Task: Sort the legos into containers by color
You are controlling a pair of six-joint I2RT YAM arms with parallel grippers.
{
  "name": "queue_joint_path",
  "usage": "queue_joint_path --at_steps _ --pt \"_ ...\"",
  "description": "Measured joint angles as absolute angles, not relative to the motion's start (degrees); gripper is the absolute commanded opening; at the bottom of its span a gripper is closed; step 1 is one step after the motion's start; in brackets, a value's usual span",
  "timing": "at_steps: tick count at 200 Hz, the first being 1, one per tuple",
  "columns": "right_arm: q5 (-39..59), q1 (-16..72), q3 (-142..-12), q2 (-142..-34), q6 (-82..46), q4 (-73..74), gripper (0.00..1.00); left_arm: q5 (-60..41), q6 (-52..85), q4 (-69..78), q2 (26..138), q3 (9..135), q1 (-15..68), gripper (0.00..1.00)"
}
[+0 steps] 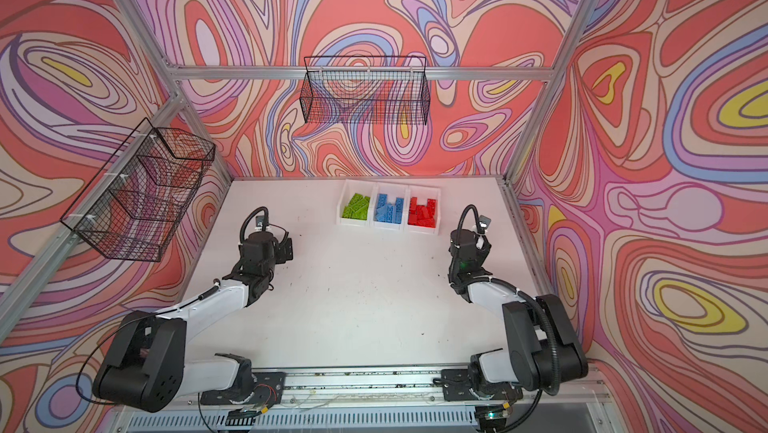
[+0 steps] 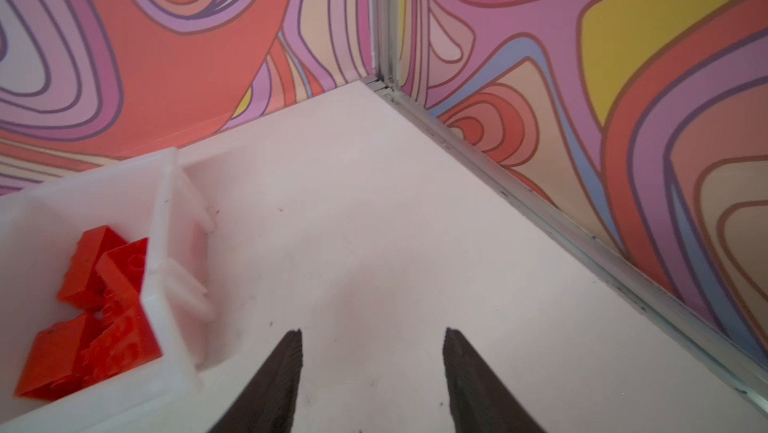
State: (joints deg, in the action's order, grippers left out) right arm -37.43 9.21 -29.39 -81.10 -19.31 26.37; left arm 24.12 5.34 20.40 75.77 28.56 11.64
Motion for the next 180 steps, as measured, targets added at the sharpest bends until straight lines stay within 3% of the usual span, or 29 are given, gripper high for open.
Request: queue_joint_path --at_steps 84,158,163,168,180 --pt "-35.92 7.42 -19.84 -91.22 -8.80 56.71 0.63 25.02 -0.75 42.00 86.15 24.08 9.04 1.00" --pt "-23.38 5.89 -21.74 -97.73 -4.29 63.42 0.69 14.98 -0.38 51.46 88.38 19.66 4.62 1.00" --pt "-22.92 5.82 -21.74 -97.73 -4.12 63.48 0.75 14.55 -0.38 51.40 88.49 19.86 4.51 1.00" --pt "-22.81 5.78 -21.74 -97.73 -4.01 63.70 0.96 14.20 -0.21 51.03 88.49 20.10 4.43 1.00" --pt "-22.35 5.69 -21.74 -97.73 -3.84 64.38 0.98 13.45 -0.16 51.33 88.58 20.34 4.21 1.00"
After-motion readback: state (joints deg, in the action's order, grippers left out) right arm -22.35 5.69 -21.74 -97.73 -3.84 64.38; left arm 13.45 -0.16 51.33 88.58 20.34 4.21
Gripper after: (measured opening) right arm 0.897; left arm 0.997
